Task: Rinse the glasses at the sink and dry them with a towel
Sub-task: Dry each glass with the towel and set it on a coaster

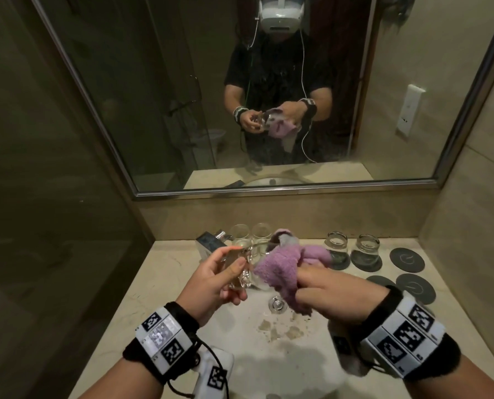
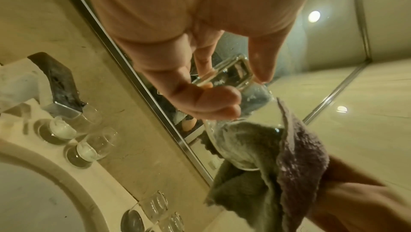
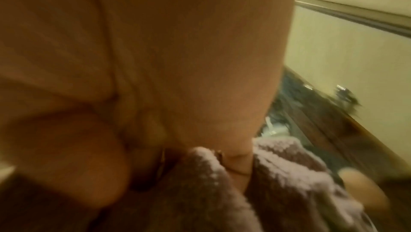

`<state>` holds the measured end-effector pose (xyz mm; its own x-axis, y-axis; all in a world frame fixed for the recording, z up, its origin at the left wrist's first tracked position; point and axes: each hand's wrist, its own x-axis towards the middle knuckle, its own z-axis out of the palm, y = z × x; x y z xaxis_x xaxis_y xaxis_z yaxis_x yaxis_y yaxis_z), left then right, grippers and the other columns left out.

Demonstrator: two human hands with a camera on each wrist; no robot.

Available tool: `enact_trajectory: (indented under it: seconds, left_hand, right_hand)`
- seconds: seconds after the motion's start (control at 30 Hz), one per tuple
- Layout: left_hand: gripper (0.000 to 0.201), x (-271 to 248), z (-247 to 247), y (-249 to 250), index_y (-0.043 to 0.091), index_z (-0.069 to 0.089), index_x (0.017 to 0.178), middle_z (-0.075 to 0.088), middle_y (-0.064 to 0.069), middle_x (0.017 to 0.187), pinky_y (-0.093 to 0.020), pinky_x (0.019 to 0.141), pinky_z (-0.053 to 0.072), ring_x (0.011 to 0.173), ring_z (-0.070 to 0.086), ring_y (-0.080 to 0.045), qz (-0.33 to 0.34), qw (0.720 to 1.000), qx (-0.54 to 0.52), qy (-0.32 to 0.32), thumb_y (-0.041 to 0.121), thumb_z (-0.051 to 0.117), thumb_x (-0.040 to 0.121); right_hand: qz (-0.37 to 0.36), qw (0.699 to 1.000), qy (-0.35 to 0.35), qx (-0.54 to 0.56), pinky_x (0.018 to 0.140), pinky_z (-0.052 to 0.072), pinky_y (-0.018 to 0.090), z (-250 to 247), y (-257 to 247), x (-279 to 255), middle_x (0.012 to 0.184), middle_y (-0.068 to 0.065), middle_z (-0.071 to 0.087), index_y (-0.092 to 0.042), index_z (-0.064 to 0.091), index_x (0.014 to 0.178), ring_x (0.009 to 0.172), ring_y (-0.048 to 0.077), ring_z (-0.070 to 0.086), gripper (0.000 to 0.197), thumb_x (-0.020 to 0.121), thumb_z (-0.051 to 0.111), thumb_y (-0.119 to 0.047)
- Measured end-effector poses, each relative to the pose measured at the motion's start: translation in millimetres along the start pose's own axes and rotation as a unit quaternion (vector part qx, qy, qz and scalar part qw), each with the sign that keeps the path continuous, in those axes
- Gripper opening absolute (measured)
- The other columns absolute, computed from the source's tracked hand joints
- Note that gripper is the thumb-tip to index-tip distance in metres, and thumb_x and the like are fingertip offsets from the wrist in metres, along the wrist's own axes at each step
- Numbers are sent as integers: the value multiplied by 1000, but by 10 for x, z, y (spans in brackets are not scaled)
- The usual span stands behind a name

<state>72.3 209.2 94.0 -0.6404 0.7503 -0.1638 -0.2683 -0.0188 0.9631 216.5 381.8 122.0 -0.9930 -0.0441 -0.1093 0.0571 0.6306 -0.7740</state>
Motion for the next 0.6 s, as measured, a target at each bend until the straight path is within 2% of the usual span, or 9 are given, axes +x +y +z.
enact_trajectory:
  seconds: [0.07,0.1,0.13,0.23,0.3,0.37,0.43,0.53,0.6]
  left_hand:
    - [42,-4,1,8,13,56,117,60,-18,109,-24,42,47,50,57,-24,-8,1000,8,-4,21,64,76]
    - [42,-5,-3,9,13,56,117,59,-19,110,-24,42,47,50,57,-24,-10,1000,12,-6,21,64,76]
    - [43,-4,-4,13,13,57,117,59,-20,110,-24,42,47,50,57,-24,-11,1000,12,-9,22,64,76]
    - [45,1,-13,26,10,55,120,65,-17,101,-23,39,44,49,56,-24,-15,1000,-5,-18,22,63,77]
    - [45,2,-9,33,8,55,121,69,-12,92,-22,39,43,49,55,-24,-16,1000,-13,-22,22,63,79]
    - [44,9,-4,33,9,55,121,68,-12,90,-22,39,43,49,56,-23,-15,999,-22,-29,25,69,83]
    - [50,14,0,33,10,55,120,66,-14,91,-22,38,42,48,56,-23,-14,999,-30,-33,29,70,76]
    - [48,8,19,45,11,55,121,67,-12,86,-22,38,41,48,55,-23,-12,998,-32,-45,27,63,77]
    - [45,-1,24,54,11,55,120,68,-10,83,-21,38,41,48,55,-22,-7,998,-35,-49,26,61,78]
  right_hand:
    - [-10,985,-2,-173,102,33,44,-29,38,20,119,-6,57,-27,60,99,115,15,46,29,76,41,-25]
    - [-18,972,17,-233,105,30,42,-48,68,45,125,-9,56,-30,60,110,119,14,45,33,83,42,-27]
    - [-28,964,39,-261,104,31,39,-71,83,65,124,-10,58,-32,61,114,118,12,48,30,88,46,-29]
    - [-61,949,102,-293,91,46,29,-123,150,109,109,-11,62,-31,72,98,101,7,53,20,81,64,-36]
    - [-71,930,147,-331,80,45,25,-132,177,118,101,-14,60,-34,72,89,95,3,49,14,78,68,-41]
    - [-105,918,215,-317,76,37,24,-98,178,102,85,-16,59,-32,70,83,87,0,42,13,82,63,-43]
    - [-143,902,288,-289,80,27,29,-57,153,94,75,-19,56,-29,67,78,90,4,45,13,83,61,-39]
    - [-177,911,320,-188,93,24,30,-25,223,70,87,-33,58,-35,67,95,104,1,48,16,82,63,-42]
    - [-194,930,309,-46,97,37,32,8,293,59,103,-27,64,-33,68,107,109,2,53,30,79,68,-41]
